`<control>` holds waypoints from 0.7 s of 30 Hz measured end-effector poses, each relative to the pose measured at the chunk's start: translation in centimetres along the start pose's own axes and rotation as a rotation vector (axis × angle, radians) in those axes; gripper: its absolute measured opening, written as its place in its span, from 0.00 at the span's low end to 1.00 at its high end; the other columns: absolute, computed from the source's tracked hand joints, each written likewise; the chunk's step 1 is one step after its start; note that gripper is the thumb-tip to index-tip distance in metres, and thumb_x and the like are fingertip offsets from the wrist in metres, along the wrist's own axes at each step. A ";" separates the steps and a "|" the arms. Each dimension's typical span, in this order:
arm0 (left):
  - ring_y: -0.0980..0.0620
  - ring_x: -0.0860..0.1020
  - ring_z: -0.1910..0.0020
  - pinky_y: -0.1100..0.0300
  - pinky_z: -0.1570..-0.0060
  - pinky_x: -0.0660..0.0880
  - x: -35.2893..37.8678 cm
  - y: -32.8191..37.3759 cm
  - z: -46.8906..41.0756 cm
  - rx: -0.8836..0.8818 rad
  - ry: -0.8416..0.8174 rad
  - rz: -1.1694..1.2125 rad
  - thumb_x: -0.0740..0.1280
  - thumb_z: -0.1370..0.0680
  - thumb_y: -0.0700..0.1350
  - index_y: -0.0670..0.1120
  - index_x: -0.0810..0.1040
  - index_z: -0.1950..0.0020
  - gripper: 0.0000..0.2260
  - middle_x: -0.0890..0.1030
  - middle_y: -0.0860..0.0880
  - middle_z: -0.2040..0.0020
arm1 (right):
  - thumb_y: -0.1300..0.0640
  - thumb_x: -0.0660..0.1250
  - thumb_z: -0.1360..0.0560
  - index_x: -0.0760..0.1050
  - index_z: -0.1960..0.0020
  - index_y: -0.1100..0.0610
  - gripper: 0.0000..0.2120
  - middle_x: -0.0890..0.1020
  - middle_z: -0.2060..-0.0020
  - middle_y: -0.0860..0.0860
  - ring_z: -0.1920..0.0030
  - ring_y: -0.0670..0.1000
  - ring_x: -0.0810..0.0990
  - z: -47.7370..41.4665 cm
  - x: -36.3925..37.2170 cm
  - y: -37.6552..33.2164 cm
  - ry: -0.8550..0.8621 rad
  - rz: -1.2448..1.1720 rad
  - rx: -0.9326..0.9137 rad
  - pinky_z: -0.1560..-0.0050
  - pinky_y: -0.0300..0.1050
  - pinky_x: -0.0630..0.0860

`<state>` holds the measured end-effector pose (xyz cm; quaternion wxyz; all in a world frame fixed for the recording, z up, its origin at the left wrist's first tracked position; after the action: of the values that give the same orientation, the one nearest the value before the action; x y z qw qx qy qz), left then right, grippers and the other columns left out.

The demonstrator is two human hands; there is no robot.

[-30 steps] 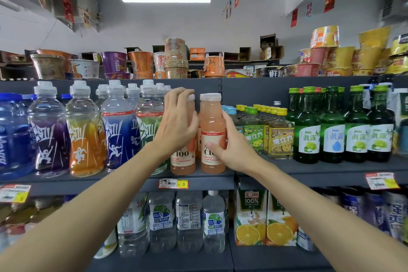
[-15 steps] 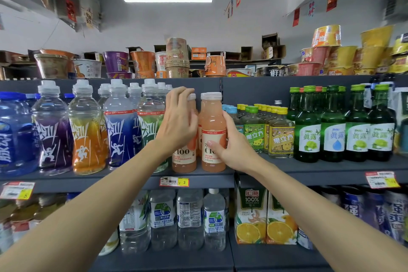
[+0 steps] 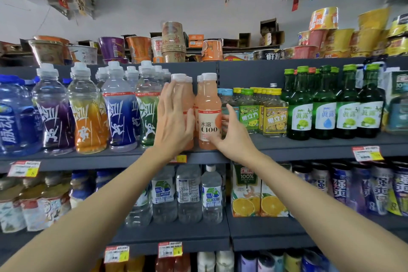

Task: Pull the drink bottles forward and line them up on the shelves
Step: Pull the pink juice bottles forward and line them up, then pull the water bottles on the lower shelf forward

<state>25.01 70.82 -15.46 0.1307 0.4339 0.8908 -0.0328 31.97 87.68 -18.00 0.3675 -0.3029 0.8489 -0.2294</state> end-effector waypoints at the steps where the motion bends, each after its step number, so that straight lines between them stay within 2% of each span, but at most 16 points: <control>1: 0.44 0.51 0.20 0.54 0.21 0.45 0.0 0.2 1.2 -0.001 -0.001 0.009 0.61 0.19 0.44 0.40 0.59 0.22 0.27 0.54 0.42 0.20 | 0.53 0.76 0.27 0.47 0.19 0.55 0.49 0.73 0.29 0.51 0.31 0.51 0.73 0.6 0.2 0.1 0.032 0.009 0.002 0.29 0.55 0.70; 4: 0.44 0.53 0.20 0.52 0.21 0.48 0.1 0.6 4.7 -0.008 -0.030 0.007 0.60 0.19 0.44 0.39 0.60 0.23 0.26 0.56 0.41 0.21 | 0.56 0.72 0.25 0.53 0.21 0.56 0.41 0.73 0.30 0.51 0.33 0.48 0.72 2.7 1.2 0.8 0.103 0.040 -0.025 0.30 0.53 0.71; 6: 0.43 0.55 0.21 0.49 0.22 0.51 0.2 1.0 6.8 -0.015 -0.054 -0.007 0.60 0.19 0.44 0.38 0.60 0.22 0.26 0.58 0.40 0.21 | 0.57 0.69 0.24 0.54 0.21 0.55 0.37 0.71 0.29 0.52 0.31 0.50 0.71 3.9 2.0 1.2 0.113 0.113 -0.041 0.30 0.53 0.70; 8: 0.42 0.56 0.21 0.46 0.22 0.52 0.4 1.3 8.4 -0.037 -0.067 -0.024 0.61 0.19 0.43 0.38 0.60 0.22 0.27 0.59 0.40 0.21 | 0.57 0.68 0.24 0.59 0.23 0.58 0.33 0.71 0.30 0.54 0.30 0.53 0.70 4.8 2.7 1.4 0.199 0.206 -0.101 0.30 0.52 0.69; 12: 0.43 0.57 0.21 0.43 0.23 0.53 0.6 1.2 11.9 -0.043 -0.021 -0.068 0.60 0.20 0.43 0.37 0.64 0.24 0.25 0.63 0.40 0.23 | 0.65 0.67 0.28 0.73 0.36 0.62 0.21 0.76 0.41 0.55 0.40 0.56 0.74 8.3 4.3 2.2 0.483 0.259 -0.394 0.38 0.46 0.69; 15: 0.43 0.64 0.26 0.49 0.26 0.55 1.0 0.7 16.6 0.014 0.026 -0.094 0.62 0.22 0.42 0.41 0.69 0.29 0.21 0.68 0.42 0.29 | 0.68 0.67 0.32 0.76 0.46 0.59 0.15 0.76 0.49 0.52 0.48 0.55 0.75 12.0 6.7 4.7 0.417 0.243 -0.541 0.44 0.43 0.66; 17: 0.43 0.68 0.32 0.51 0.31 0.58 1.2 0.4 19.8 -0.012 -0.020 -0.084 0.63 0.23 0.43 0.43 0.71 0.33 0.18 0.69 0.44 0.33 | 0.66 0.67 0.30 0.75 0.46 0.57 0.13 0.75 0.50 0.50 0.50 0.54 0.74 13.9 8.3 6.6 0.315 0.258 -0.484 0.46 0.44 0.68; 19: 0.42 0.70 0.36 0.51 0.33 0.60 1.5 0.0 22.1 -0.095 -0.121 -0.085 0.63 0.23 0.44 0.44 0.71 0.35 0.16 0.69 0.44 0.36 | 0.60 0.66 0.28 0.73 0.44 0.57 0.13 0.74 0.49 0.50 0.49 0.53 0.74 14.8 9.7 8.1 0.233 0.316 -0.333 0.46 0.48 0.71; 21: 0.42 0.71 0.38 0.50 0.36 0.62 1.8 -0.3 23.5 -0.174 -0.214 -0.108 0.64 0.23 0.44 0.44 0.71 0.35 0.16 0.70 0.45 0.37 | 0.53 0.67 0.27 0.71 0.40 0.57 0.18 0.74 0.47 0.51 0.46 0.53 0.74 14.7 10.7 9.1 0.210 0.380 -0.146 0.45 0.50 0.73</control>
<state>28.48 67.96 -38.60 0.2604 0.3665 0.8932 -0.0084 34.18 84.37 -37.95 0.2909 -0.1381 0.9385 -0.1243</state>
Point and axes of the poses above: each hand's wrist, its own z-axis away from the middle knuckle, its own x-axis out of the palm, y = z × x, the point moved 1 cm from there along -z, towards the middle knuckle
